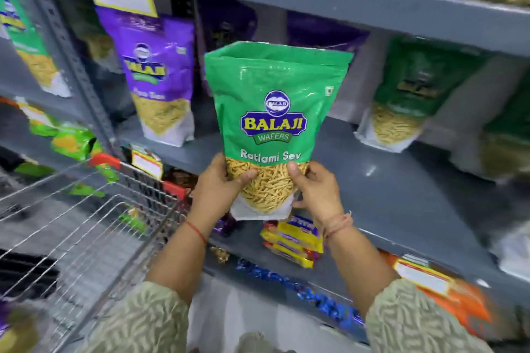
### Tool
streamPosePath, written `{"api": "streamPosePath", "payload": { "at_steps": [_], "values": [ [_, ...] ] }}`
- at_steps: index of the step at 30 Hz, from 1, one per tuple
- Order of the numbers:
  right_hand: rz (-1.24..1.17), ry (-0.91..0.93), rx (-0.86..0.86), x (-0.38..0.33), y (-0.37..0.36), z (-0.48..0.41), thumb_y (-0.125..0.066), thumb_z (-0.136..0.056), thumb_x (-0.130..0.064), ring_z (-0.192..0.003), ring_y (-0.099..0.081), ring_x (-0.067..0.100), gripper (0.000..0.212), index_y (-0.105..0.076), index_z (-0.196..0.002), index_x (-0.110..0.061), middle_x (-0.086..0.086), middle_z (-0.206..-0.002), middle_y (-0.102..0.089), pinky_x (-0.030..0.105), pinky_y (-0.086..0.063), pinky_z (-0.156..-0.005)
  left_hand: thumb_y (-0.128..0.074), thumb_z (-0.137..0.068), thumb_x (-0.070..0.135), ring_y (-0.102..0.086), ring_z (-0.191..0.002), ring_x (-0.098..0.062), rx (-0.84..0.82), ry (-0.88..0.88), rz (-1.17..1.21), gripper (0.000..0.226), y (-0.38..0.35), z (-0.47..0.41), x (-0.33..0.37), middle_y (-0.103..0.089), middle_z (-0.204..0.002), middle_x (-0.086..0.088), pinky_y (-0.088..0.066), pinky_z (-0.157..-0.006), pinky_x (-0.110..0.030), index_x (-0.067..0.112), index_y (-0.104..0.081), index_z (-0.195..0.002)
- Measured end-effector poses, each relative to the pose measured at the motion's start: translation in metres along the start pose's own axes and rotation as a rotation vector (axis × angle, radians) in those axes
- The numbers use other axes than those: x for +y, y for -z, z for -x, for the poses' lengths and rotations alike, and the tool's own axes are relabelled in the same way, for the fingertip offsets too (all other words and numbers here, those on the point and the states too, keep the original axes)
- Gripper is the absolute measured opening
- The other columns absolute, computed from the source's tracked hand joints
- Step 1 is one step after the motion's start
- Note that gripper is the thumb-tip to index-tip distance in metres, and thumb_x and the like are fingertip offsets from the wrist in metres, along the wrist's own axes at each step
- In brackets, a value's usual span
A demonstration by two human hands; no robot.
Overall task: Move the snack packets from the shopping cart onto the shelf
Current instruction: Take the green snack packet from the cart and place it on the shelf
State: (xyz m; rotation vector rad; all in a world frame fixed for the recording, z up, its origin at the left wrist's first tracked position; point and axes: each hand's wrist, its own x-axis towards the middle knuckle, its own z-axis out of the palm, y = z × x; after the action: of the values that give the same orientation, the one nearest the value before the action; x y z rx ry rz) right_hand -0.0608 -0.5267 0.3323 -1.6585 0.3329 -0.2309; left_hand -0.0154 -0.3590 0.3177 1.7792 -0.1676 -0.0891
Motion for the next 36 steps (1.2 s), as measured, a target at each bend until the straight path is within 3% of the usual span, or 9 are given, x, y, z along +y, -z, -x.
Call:
{"api": "streamPosePath", "payload": {
  "at_steps": [4, 8, 11, 16, 19, 23, 26, 30, 36],
  "values": [
    [0.014, -0.004, 0.186, 0.012, 0.073, -0.010, -0.065, -0.072, -0.047, -0.090, -0.067, 0.024, 0.021, -0.062, -0.073, -0.026, -0.002, -0.084, -0.070, 0.058, -0.053, -0.082, -0.069, -0.051, 0.055, -0.062, -0.106, -0.025, -0.141, -0.026, 0.000, 0.045, -0.075, -0.024, 0.018, -0.067, -0.113, -0.006, -0.049, -0.096, -0.052, 0.041, -0.052, -0.091],
    [0.034, -0.014, 0.305, 0.027, 0.138, -0.025, -0.062, -0.056, -0.063, -0.090, -0.067, 0.025, 0.036, -0.062, -0.071, -0.030, -0.001, -0.083, -0.071, 0.058, -0.053, -0.081, -0.073, -0.067, 0.025, -0.059, -0.104, -0.022, -0.256, -0.050, 0.056, 0.044, -0.148, -0.040, 0.036, -0.062, -0.111, -0.007, -0.047, -0.100, -0.046, 0.023, -0.049, -0.103],
    [-0.009, -0.012, 0.375, 0.035, 0.172, -0.034, -0.065, -0.063, -0.051, -0.089, -0.066, 0.028, 0.025, -0.060, -0.070, -0.027, 0.000, -0.082, -0.068, 0.060, -0.052, -0.082, -0.070, -0.069, 0.020, -0.058, -0.109, -0.024, -0.328, -0.070, 0.049, 0.052, -0.194, -0.052, 0.036, -0.061, -0.116, -0.009, -0.046, -0.099, -0.042, 0.015, -0.046, -0.115],
    [-0.100, -0.009, 0.405, 0.044, 0.204, -0.051, -0.062, -0.083, -0.024, -0.084, -0.061, 0.021, 0.006, -0.057, -0.082, -0.021, 0.002, -0.088, -0.065, 0.053, -0.050, -0.086, -0.069, -0.050, 0.042, -0.057, -0.109, -0.024, -0.395, -0.060, 0.097, 0.059, -0.242, -0.077, 0.030, -0.058, -0.111, -0.002, -0.044, -0.102, -0.050, 0.031, -0.046, -0.104],
    [-0.134, -0.006, 0.406, 0.048, 0.212, -0.058, -0.060, -0.084, -0.019, -0.088, -0.061, 0.021, 0.005, -0.057, -0.087, -0.022, 0.004, -0.094, -0.064, 0.049, -0.049, -0.087, -0.069, -0.052, 0.041, -0.056, -0.106, -0.021, -0.401, -0.057, 0.090, 0.075, -0.257, -0.082, 0.026, -0.057, -0.112, -0.002, -0.044, -0.103, -0.049, 0.016, -0.044, -0.117],
    [-0.130, -0.019, 0.436, 0.060, 0.217, -0.060, -0.060, -0.084, -0.022, -0.100, -0.061, 0.023, 0.017, -0.055, -0.099, -0.025, 0.005, -0.105, -0.064, 0.049, -0.049, -0.093, -0.069, -0.073, 0.026, -0.053, -0.114, -0.022, -0.453, -0.045, 0.040, 0.066, -0.267, -0.080, 0.026, -0.056, -0.121, -0.003, -0.042, -0.103, -0.038, 0.012, -0.036, -0.128],
    [-0.071, -0.018, 0.404, 0.068, 0.218, -0.056, -0.065, -0.077, -0.032, -0.107, -0.059, 0.020, 0.031, -0.053, -0.106, -0.031, 0.003, -0.113, -0.063, 0.048, -0.048, -0.097, -0.066, -0.067, 0.032, -0.049, -0.115, -0.017, -0.532, -0.027, 0.027, 0.080, -0.266, -0.075, 0.017, -0.050, -0.123, 0.003, -0.038, -0.104, -0.035, 0.016, -0.027, -0.135],
    [-0.013, -0.020, 0.331, 0.083, 0.217, -0.057, -0.071, -0.075, -0.014, -0.118, -0.052, 0.022, 0.062, -0.040, -0.128, -0.015, 0.010, -0.130, -0.055, 0.040, -0.043, -0.102, -0.067, -0.065, 0.040, -0.045, -0.128, -0.024, -0.565, 0.008, -0.124, 0.085, -0.263, -0.073, -0.012, -0.047, -0.140, -0.002, -0.036, -0.110, -0.042, 0.024, -0.026, -0.138],
    [-0.016, -0.072, 0.396, 0.105, 0.207, -0.052, -0.059, -0.082, -0.004, -0.120, -0.050, 0.024, 0.056, -0.034, -0.132, -0.008, 0.017, -0.133, -0.051, 0.040, -0.040, -0.106, -0.052, -0.088, 0.017, -0.040, -0.132, -0.027, -0.535, -0.023, -0.208, 0.067, -0.269, -0.068, -0.010, -0.039, -0.148, -0.006, -0.032, -0.106, -0.035, 0.021, -0.015, -0.144]
  ]
}}
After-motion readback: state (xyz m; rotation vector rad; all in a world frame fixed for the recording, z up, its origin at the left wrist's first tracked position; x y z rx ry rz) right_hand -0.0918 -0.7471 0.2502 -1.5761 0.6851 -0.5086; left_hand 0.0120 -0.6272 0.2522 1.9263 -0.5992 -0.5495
